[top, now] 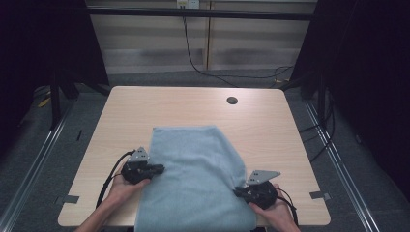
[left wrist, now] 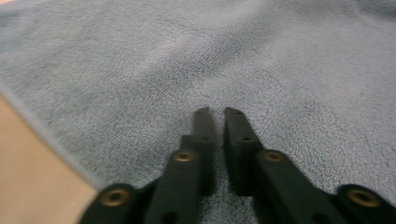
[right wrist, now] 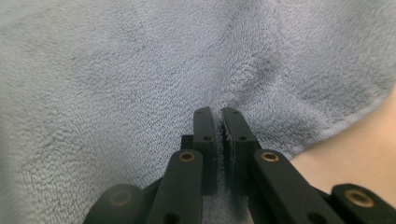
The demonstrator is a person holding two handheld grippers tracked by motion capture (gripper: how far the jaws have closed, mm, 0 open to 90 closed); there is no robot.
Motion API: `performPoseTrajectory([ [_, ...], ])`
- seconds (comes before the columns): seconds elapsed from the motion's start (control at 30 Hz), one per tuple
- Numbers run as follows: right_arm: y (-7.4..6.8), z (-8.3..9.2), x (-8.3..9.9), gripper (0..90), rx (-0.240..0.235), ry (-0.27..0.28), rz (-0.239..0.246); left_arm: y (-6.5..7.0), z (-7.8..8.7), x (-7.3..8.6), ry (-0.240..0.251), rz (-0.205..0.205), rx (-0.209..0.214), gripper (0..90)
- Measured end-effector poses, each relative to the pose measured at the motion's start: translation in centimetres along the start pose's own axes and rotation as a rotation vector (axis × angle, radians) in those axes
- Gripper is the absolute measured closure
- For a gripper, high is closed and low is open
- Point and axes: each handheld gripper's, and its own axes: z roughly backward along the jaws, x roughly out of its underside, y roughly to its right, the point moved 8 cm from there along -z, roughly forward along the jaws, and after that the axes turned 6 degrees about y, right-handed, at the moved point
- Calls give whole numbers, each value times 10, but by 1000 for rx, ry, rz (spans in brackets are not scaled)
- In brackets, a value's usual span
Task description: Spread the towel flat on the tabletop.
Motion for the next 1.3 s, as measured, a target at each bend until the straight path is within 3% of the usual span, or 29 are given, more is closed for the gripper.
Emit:
performPoseTrajectory([
  [0.03,-4,4,3,863,-16,0,-12,6,1,2,0,8,15,878],
  [0.13,-16,14,12,837,-35,-10,-26,19,6,6,-17,-19,41,882],
  [0.23,-10,19,3,765,-37,44,-48,20,9,9,-16,-14,54,882],
  [0.3,4,20,-11,754,-21,96,-73,19,8,8,-11,0,65,881],
  [0.4,40,14,-35,706,59,128,-91,19,8,8,-8,-6,59,881],
  [0.47,65,1,-47,648,98,117,-104,19,8,8,-11,-9,57,879],
  [0.6,95,-26,-55,554,146,88,-139,19,8,8,-6,-4,58,874],
  [0.67,99,-38,-56,562,135,78,-150,18,8,8,-7,-6,57,872],
  [0.7,99,-42,-56,606,141,64,-145,18,8,8,-7,-6,56,869],
  [0.73,100,-46,-56,717,136,55,-149,18,7,8,-4,-4,58,869],
  [0.8,97,-49,-58,843,115,70,-142,18,8,8,-9,4,52,867],
  [0.9,84,-44,-69,867,103,107,-102,18,8,8,-6,6,51,865],
  [0.97,67,-39,-79,870,66,144,-71,18,8,8,-5,16,53,865],
  [1.03,40,-38,-86,869,12,153,-21,18,8,8,-6,18,52,864],
  [1.1,19,-43,-87,867,-35,142,15,18,7,8,-5,16,50,862],
  [1.2,-10,-63,-75,846,-99,61,59,18,7,7,-5,14,48,858],
  [1.27,-17,-74,-65,806,-112,13,79,18,8,8,-7,13,48,857],
  [1.3,-19,-76,-63,789,-123,14,71,18,8,8,-5,13,52,856],
])
